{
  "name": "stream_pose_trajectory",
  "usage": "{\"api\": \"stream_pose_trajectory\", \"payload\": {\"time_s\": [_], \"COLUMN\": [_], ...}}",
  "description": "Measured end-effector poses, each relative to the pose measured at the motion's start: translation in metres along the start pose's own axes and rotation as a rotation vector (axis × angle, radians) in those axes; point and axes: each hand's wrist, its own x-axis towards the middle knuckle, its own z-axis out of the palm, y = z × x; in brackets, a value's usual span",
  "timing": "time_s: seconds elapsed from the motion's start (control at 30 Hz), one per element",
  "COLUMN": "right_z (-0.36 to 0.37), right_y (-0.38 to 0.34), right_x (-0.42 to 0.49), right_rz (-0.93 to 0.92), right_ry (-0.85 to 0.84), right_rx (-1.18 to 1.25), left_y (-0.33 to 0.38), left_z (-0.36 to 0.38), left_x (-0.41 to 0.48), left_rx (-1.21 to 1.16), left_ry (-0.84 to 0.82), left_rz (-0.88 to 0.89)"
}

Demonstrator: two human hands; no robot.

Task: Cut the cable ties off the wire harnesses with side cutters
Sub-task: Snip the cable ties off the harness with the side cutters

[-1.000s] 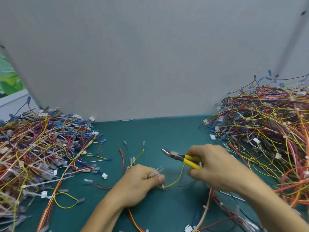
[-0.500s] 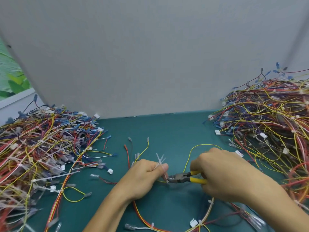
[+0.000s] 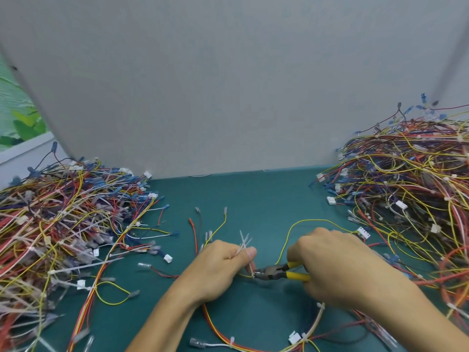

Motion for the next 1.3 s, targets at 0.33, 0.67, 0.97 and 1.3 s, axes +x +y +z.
{"api": "stream_pose_trajectory", "payload": {"time_s": [0.33, 0.67, 0.97, 1.3], "right_z": [0.003, 0.006, 0.008, 0.011], "right_y": [-0.005, -0.002, -0.001, 0.0], "right_x": [0.001, 0.003, 0.003, 0.004], "right_rz": [0.013, -0.009, -0.014, -0.037], "right_ry": [0.036, 0.057, 0.042, 0.053], "right_rx": [-0.005, 0.021, 0.085, 0.075], "left_y": [0.0, 0.001, 0.0, 0.0], "left_z": [0.001, 0.001, 0.001, 0.002], "left_x": [0.0, 0.0, 0.002, 0.001], "left_rx": [0.031, -0.015, 0.001, 0.025], "left_ry": [0.025, 0.019, 0.026, 0.013], "left_rz": [0.004, 0.002, 0.001, 0.01]}}
